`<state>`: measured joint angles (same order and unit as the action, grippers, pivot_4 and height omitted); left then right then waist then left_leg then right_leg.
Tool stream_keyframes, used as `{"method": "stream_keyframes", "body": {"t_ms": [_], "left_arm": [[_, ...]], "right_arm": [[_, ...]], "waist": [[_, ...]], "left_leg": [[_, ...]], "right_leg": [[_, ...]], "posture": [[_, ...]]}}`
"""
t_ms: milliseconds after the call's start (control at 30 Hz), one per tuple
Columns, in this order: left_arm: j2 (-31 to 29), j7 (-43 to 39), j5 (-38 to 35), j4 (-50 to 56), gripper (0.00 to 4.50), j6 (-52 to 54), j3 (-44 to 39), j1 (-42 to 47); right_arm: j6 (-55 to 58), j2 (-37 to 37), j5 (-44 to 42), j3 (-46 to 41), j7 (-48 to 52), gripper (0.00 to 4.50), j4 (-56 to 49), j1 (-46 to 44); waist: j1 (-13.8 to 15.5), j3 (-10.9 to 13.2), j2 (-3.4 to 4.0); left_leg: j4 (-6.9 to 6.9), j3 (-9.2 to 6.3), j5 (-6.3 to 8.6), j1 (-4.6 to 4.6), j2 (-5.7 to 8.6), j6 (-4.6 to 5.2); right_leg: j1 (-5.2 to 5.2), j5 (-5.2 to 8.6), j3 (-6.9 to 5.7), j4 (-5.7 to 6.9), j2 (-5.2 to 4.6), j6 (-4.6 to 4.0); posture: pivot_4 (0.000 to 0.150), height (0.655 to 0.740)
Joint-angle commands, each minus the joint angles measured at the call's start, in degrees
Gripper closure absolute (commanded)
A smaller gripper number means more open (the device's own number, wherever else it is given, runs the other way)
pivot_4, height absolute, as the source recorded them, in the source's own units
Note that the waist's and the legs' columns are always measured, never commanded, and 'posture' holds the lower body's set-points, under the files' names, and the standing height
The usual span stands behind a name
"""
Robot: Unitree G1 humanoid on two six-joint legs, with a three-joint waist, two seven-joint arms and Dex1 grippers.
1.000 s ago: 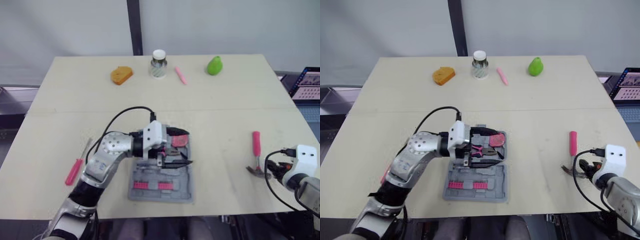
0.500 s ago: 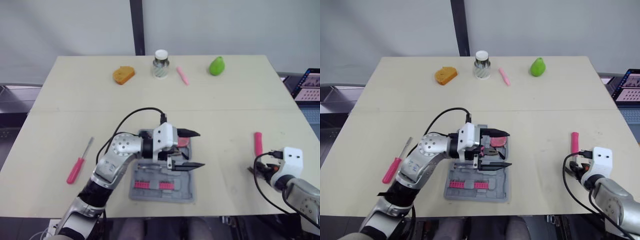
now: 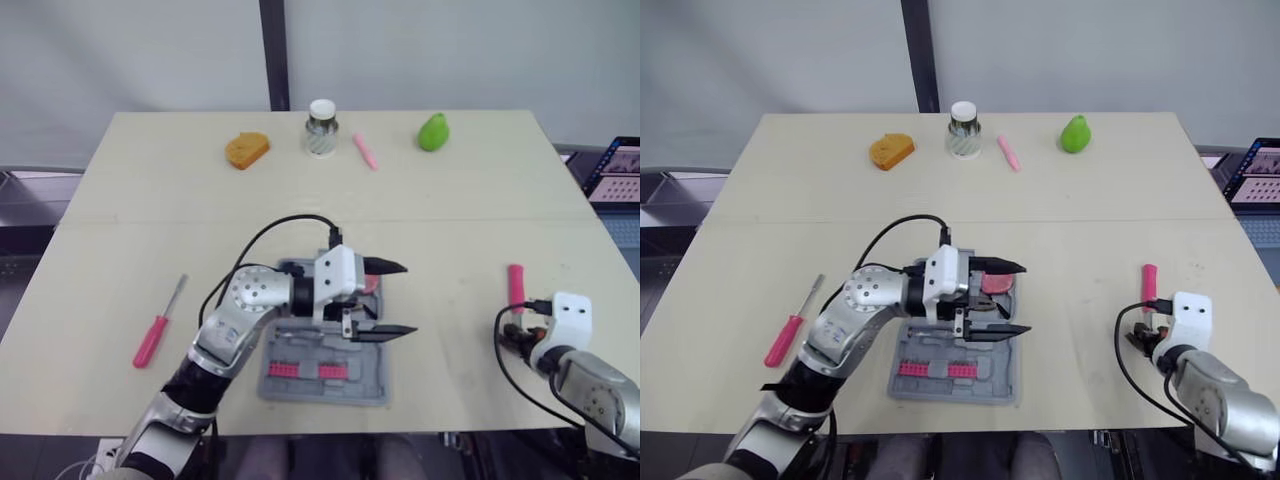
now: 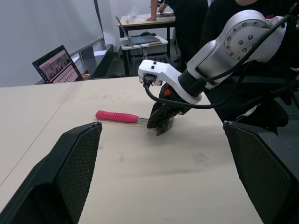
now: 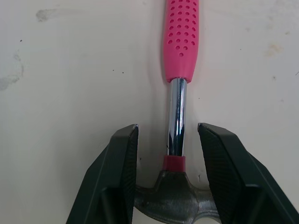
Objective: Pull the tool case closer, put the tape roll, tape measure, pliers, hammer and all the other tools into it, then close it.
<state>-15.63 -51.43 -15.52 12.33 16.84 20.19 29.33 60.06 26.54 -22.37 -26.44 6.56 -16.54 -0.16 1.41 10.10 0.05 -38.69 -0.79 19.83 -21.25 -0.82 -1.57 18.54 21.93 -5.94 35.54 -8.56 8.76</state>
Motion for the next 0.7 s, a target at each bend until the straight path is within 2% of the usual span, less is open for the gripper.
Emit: {"method": "stream_keyframes", "body": {"t_ms": [33,700], "left_arm": [[0.3,0.1,-0.1,0.9,0.00,-0.1,-0.3,1.2],[0.7,0.9,-0.1,0.9,0.00,0.6,-0.3,2.3]], "right_arm": [[1.5,-0.5,1.0,0.3,-0.8,2.33,0.5,0.6],[9.9,3.4,0.9,1.1,3.3,2.33,4.1,-2.7]], "waist": [[0.0,0.0,0.00],[0.0,0.0,0.00]], "left_leg": [[0.00,-0.01,0.00,0.00,0.00,0.00],[-0.01,-0.03,0.00,0.00,0.00,0.00]], "right_leg": [[0.00,0.00,0.00,0.00,0.00,0.00],[-0.03,0.00,-0.02,0.00,0.00,0.00]], "posture": [[0.150,0.7400],[0.150,0.7400]]}}
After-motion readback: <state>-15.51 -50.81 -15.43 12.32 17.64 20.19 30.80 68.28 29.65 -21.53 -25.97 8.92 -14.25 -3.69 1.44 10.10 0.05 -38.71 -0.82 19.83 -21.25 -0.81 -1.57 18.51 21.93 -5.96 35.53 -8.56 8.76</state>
